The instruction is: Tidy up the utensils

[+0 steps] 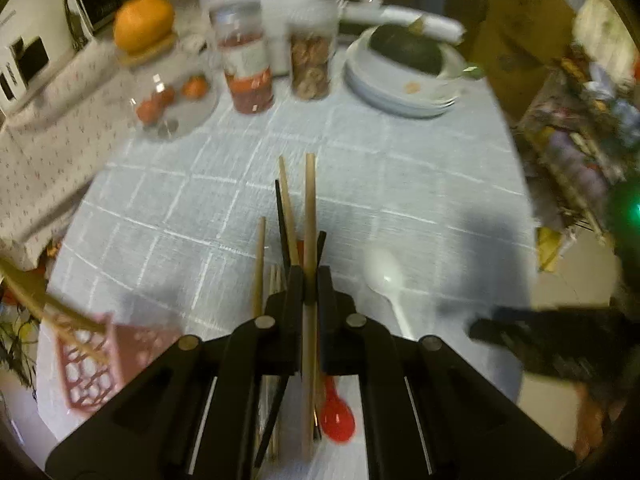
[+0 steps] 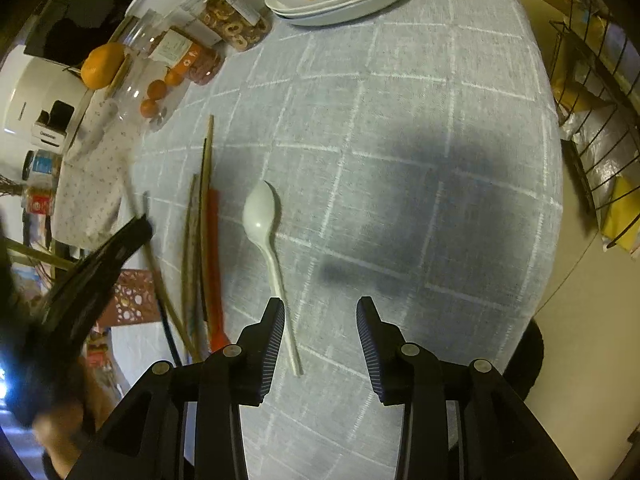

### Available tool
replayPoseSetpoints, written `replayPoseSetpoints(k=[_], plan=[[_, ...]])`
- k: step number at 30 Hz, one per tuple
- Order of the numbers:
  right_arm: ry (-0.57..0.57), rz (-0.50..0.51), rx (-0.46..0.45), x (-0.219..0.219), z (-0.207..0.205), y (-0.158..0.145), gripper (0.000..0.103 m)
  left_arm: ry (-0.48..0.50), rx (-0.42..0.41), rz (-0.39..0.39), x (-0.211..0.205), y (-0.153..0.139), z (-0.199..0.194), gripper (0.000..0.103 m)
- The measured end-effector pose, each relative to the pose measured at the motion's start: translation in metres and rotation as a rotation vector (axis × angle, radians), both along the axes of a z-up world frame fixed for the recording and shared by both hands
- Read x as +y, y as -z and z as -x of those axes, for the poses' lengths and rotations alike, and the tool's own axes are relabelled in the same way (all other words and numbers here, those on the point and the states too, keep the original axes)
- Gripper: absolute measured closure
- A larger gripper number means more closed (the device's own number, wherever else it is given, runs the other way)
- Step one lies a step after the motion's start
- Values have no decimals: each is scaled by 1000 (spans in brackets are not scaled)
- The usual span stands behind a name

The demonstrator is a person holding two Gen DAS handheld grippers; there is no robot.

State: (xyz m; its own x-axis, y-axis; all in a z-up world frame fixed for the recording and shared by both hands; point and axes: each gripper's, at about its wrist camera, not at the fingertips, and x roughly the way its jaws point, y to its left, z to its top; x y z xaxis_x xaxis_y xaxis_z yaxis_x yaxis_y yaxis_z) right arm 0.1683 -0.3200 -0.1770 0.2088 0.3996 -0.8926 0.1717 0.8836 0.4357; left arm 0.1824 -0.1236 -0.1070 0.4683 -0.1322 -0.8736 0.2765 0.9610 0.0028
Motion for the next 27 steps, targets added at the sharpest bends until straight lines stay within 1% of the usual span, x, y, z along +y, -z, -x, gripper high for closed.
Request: replayPoseSetpoints(k=[4,6,9,11,13,14,15,16,17,18,19,21,23,25,27], plan=[[-31,45,-22,12,-8,-4,65,29,-62,30,23,-32,34,96],[-52,97,-37,20,-15,-6,65,20,-86,67,39,-47,52,96],[-50,125,-44,29,-25,-2,65,27,-122,102,54,-63,78,96],[-56,131,-30,36,-30,3,65,46,-117,121,63,-68,91,96],[-60,150,-25,41,-32,4,65,73,-70,137,66,-60,90,96],[-66,158,-25,44,-33,4,65,85,-59,129,64,-57,90,96],[-77,162,-27,47,-34,3,65,105,-30,107,60,-49,87,96],[-84,163,-30,49,-34,2,65,106,-7,102,57,-44,84,94],[-89,164,-34,50,-34,1,65,103,24,112,56,-37,80,90],[-91,165,-36,50,-34,0,65,107,51,125,55,-32,78,82],[-89,165,-37,48,-34,0,65,105,78,139,52,-25,72,81],[-79,164,-32,41,-31,0,64,95,90,139,48,-16,62,81],[-81,162,-22,37,-28,1,64,98,90,109,40,-8,53,81],[-84,156,-17,32,-27,2,64,86,120,87,36,2,42,81],[-73,150,-18,27,-27,1,64,62,157,93,32,13,28,81]])
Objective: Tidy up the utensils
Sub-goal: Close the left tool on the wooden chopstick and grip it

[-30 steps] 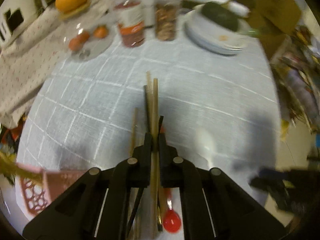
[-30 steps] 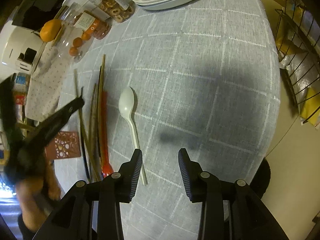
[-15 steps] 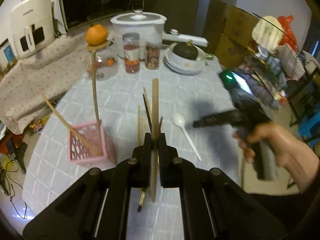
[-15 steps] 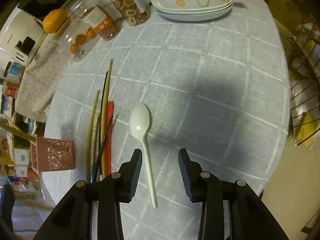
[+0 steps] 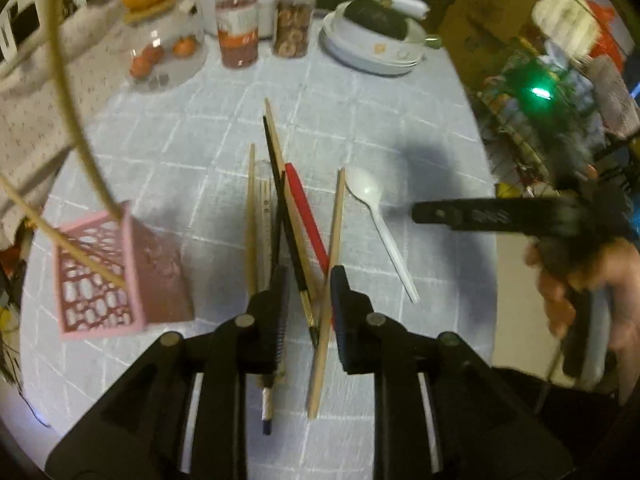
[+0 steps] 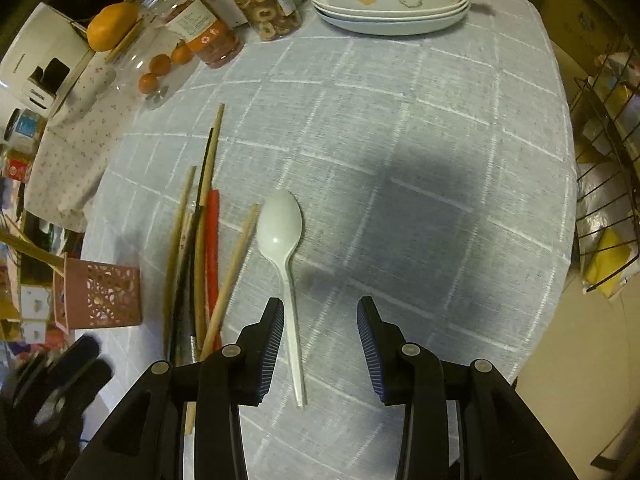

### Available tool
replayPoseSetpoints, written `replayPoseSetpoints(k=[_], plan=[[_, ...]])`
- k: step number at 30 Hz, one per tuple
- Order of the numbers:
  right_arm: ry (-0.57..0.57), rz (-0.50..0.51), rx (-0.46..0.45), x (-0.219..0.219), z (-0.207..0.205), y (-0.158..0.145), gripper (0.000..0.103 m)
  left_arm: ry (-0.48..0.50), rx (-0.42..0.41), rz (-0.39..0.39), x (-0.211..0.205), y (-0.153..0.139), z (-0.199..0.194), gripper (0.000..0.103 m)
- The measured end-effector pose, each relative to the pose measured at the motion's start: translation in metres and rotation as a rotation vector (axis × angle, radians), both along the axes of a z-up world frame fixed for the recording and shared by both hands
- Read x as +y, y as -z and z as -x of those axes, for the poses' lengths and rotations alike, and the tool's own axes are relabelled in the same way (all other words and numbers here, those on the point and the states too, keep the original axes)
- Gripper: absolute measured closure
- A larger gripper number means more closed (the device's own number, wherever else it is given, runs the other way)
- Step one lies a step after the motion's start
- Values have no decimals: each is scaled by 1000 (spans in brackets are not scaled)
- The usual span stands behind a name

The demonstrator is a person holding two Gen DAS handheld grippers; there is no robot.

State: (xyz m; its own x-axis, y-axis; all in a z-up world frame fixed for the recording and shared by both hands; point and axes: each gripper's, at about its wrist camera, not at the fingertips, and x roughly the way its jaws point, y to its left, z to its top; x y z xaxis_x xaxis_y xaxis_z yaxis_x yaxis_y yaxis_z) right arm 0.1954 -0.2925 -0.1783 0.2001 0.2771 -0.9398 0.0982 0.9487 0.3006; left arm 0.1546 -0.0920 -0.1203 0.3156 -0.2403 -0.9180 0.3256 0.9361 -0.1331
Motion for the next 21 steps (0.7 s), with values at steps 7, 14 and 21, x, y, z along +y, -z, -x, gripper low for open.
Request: replayPoseSetpoints(k=[7,14,21], plan=[[47,-38,4,-22,3,-1,64,-3,83,18,-35,35,-38,81],[29,-41,14,-23,6,2,64,-82,102,-61,-46,61,-63,81],[15,-35,18,-20,4,5,63,-77,99,-103,-53,68,-65,85]])
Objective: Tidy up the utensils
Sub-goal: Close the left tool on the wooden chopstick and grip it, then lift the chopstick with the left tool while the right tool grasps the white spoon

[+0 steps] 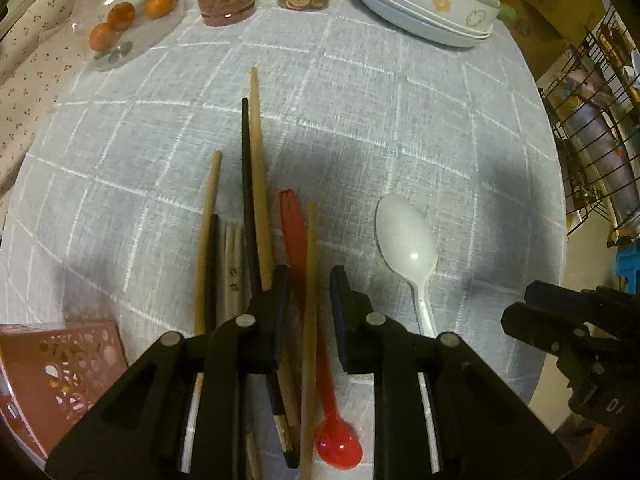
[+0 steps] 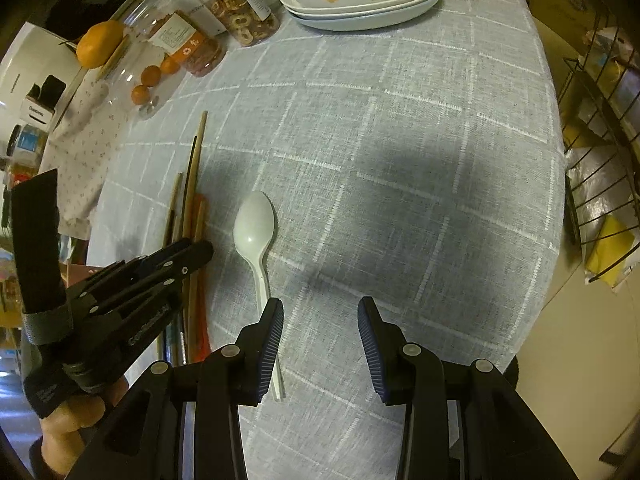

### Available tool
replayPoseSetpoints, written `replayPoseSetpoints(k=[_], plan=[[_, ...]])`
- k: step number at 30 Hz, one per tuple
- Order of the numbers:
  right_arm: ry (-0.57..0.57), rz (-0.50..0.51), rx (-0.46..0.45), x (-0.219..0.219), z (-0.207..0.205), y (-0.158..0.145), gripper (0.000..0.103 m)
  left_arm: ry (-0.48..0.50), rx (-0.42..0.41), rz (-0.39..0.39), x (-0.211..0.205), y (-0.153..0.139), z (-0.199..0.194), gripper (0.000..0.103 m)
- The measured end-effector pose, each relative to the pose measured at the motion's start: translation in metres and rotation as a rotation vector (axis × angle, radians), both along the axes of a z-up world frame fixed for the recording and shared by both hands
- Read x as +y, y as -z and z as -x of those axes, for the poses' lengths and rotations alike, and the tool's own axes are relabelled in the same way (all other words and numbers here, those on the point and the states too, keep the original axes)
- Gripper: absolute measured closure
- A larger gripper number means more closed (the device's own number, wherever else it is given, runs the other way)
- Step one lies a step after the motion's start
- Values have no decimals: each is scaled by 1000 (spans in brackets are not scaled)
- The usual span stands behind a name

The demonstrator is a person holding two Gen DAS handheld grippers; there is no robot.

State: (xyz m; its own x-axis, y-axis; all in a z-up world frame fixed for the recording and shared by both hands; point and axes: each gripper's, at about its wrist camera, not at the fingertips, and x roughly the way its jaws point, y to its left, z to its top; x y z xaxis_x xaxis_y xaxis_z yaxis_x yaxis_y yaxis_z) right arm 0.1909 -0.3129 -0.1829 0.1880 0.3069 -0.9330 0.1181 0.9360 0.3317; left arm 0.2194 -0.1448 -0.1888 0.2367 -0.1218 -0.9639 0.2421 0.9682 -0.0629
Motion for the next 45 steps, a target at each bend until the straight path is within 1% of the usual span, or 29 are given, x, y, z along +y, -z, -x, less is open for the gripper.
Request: replayPoseSetpoints(k=[1,4,11,14,15,17,18,21,22,23,25,28,31,33,38,40,42,43,44,45], plan=[[0,3,1,0,0,0,63,-1,-2,-6,0,0,0,90],[2,11,-2,0,-1,0,62,-4,-13,14,-1,-3,2,90],[-2,7,-9,14,-10,1,61,44,-38,72,17,-32,32,92],[-11,11,-18,24,-14,1,57,61,-45,100,28,-43,45,93],[-13,14,-18,28,-16,1,56,56,-37,118,32,-44,47,96],[-16,14,-14,33,-17,3,56,51,2,159,37,-41,47,96],[-21,13,-12,37,-18,3,56,51,15,167,37,-39,46,96],[-36,29,-11,44,-18,3,56,57,23,149,40,-32,48,96],[-40,35,-12,45,-18,3,55,55,24,153,43,-31,48,96],[-44,40,-12,46,-18,4,55,53,27,158,42,-29,40,96],[-43,46,-10,45,-20,5,55,43,26,162,46,-29,42,96],[-33,54,-9,44,-24,7,54,37,6,172,50,-37,49,97],[-36,67,-12,49,-30,9,54,44,-27,179,56,-53,60,96],[-48,78,-13,54,-34,12,54,53,-60,174,63,-67,73,97],[-95,136,-26,71,-47,20,54,46,-108,180,87,-88,100,97],[-118,180,-28,75,-50,26,57,39,-130,186,97,-96,109,97],[-137,209,-47,79,-49,27,74,26,-155,196,107,-103,115,97],[-145,209,-66,79,-47,26,78,17,-169,203,112,-107,117,97],[-144,207,-72,78,-46,25,92,8,-182,213,116,-111,120,97],[-140,204,-80,76,-44,23,97,2,-194,221,120,-113,121,97]])
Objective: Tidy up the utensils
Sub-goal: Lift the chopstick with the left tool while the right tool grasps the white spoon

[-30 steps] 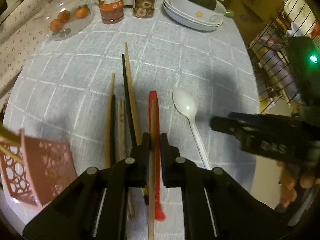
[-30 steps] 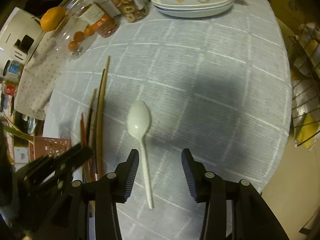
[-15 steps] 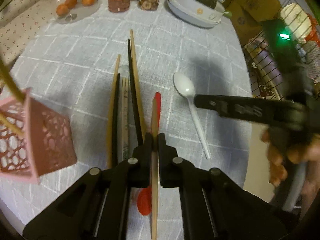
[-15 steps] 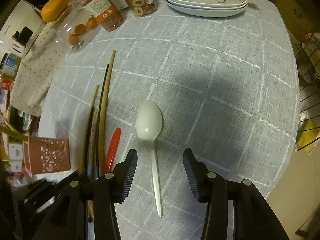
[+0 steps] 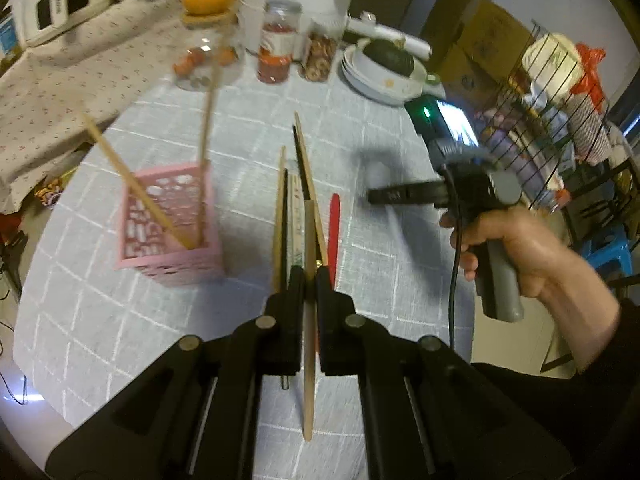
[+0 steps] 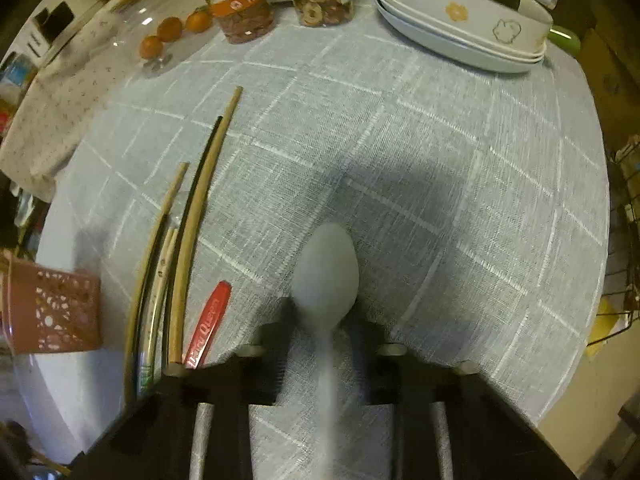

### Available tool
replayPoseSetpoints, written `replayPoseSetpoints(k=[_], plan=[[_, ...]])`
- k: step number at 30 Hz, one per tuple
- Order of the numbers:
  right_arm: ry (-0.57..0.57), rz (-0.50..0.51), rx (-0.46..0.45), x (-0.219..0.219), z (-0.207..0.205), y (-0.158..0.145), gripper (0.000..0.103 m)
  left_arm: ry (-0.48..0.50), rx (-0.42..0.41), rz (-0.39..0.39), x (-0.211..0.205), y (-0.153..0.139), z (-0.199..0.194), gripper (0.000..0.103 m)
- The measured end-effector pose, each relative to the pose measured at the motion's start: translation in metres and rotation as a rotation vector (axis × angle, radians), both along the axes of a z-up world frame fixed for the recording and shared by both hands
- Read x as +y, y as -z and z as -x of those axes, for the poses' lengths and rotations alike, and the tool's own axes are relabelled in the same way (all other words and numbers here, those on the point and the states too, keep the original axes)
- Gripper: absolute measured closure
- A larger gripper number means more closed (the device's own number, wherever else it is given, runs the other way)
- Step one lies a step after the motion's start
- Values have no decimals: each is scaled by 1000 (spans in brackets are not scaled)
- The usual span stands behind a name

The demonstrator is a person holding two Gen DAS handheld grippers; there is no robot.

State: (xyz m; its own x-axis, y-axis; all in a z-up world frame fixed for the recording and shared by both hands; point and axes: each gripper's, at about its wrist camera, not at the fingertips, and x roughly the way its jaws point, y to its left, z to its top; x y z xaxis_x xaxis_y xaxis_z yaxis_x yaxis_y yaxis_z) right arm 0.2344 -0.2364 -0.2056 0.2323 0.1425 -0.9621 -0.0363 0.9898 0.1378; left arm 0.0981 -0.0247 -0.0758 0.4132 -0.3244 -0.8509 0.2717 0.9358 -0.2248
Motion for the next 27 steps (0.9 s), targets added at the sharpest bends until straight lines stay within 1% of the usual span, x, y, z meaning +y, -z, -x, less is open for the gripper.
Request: replayPoseSetpoints(k=[5,9,14,16,17,18,19,20,21,23,27], plan=[[-9,-50,-85,-13,21,-23,99,-17,-56,31,16,-18,12,97],[-25,-78,-116,-17,39,-40,100,-15,-95,56,22,-31,21,97],[-48,-101,-176,-16,63,-70,100,-6,-175,81,28,-54,34,97],[-36,-141,-177,-17,68,-74,99,-15,-187,97,33,-58,36,97],[-24,-150,-164,-18,69,-73,94,-23,-190,104,36,-59,36,97],[-8,-147,-148,-19,67,-69,81,-31,-193,107,37,-59,37,97],[5,-135,-135,-20,64,-66,73,-34,-194,108,39,-59,37,97],[17,-123,-131,-21,60,-62,54,-35,-193,109,39,-59,37,97],[25,-113,-130,-23,57,-58,50,-37,-193,111,41,-59,36,97],[36,-93,-116,-27,46,-49,50,-37,-194,114,43,-60,37,97],[94,-148,-88,-43,22,-31,56,-46,-202,114,51,-61,37,97]])
